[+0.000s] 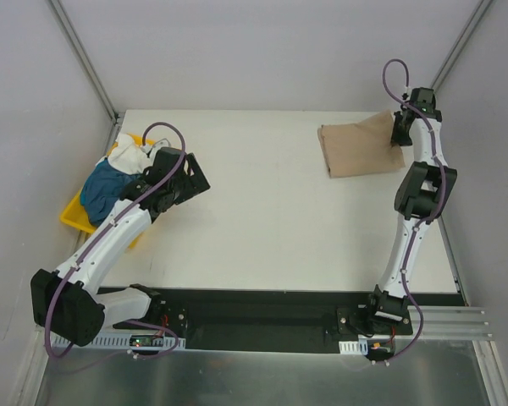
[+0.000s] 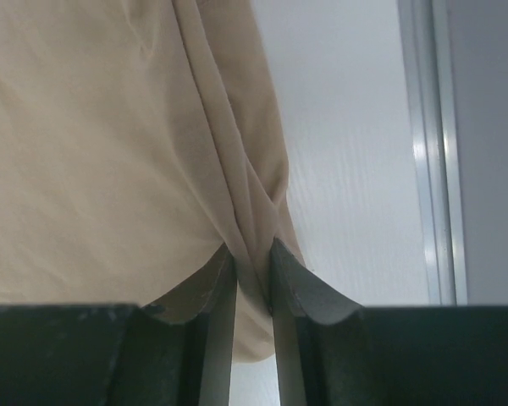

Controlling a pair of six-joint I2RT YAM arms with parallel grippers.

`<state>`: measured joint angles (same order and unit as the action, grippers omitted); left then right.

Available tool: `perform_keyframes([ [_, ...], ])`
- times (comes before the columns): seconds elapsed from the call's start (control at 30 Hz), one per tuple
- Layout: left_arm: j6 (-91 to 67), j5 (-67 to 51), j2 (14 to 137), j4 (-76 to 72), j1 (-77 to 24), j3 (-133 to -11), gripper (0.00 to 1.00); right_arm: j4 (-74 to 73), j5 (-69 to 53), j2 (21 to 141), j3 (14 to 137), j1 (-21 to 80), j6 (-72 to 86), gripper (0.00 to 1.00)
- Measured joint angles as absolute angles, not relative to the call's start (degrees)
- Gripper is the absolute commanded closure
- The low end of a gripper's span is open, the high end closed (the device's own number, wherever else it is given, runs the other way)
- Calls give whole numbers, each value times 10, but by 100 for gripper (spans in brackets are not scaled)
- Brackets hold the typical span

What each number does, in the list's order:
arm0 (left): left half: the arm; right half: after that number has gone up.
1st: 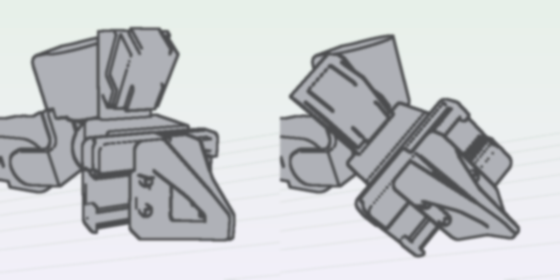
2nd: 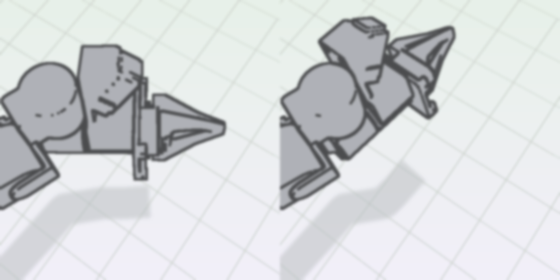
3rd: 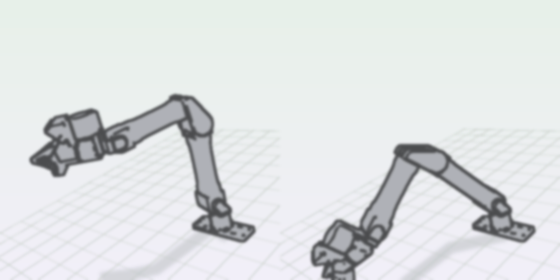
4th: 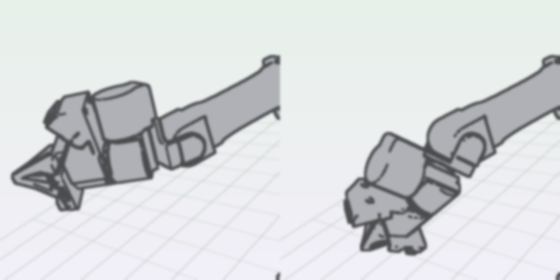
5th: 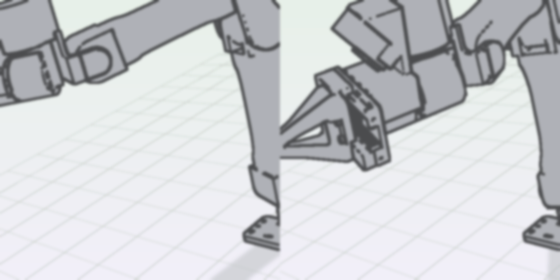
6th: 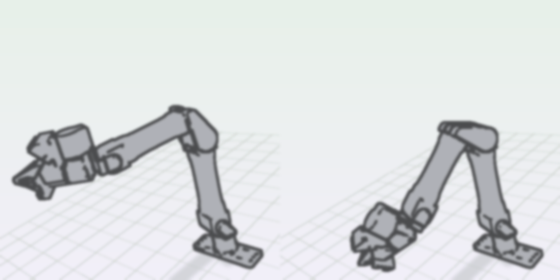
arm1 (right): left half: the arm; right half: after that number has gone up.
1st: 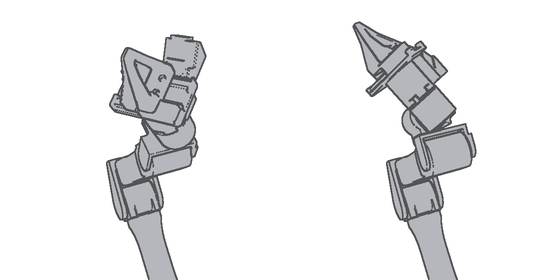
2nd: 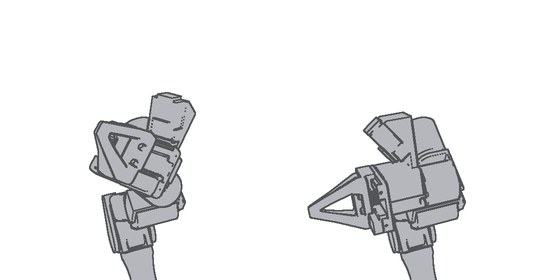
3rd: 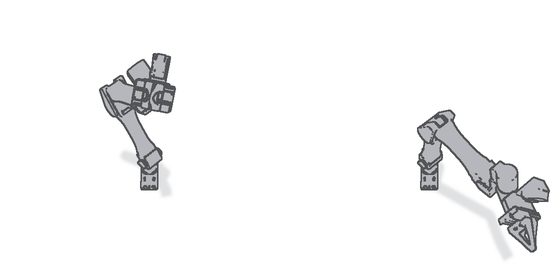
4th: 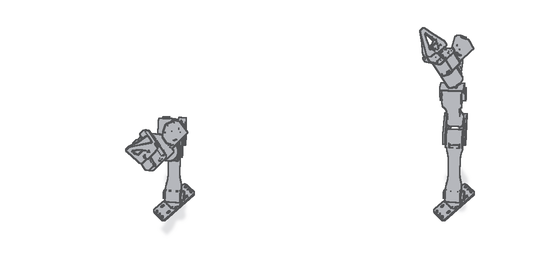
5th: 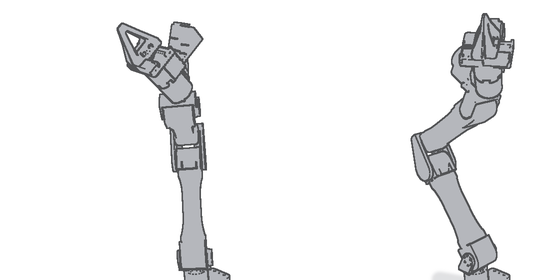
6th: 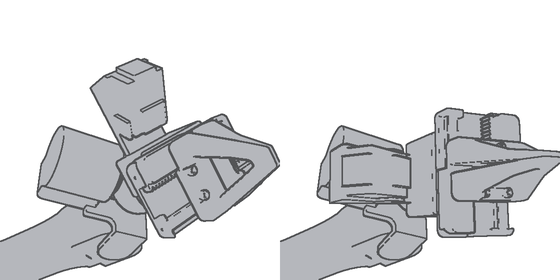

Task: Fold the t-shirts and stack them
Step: Put the neatly folded tshirt into the corner of the board with the right arm

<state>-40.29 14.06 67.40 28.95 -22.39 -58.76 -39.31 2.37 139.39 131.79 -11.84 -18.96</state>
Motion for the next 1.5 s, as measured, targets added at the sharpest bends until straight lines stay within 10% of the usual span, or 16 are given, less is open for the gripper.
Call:
perform_keyframes([
  [0.6, -412, 140, 714, 295, -224, -618, 1, -377, 22, 1417, 1310, -164, -178, 70],
  [0.83, -414, 138, 712, 295, -224, -618, 1, -375, 22, 1415, 1290, -164, -167, 1],
  [1.23, -413, 120, 600, 299, -224, -557, 1, -386, 1, 1179, 1161, -161, -173, 4],
  [1.5, -406, 104, 578, 300, -224, -520, 1, -242, -43, 816, 765, -92, -89, 4],
])
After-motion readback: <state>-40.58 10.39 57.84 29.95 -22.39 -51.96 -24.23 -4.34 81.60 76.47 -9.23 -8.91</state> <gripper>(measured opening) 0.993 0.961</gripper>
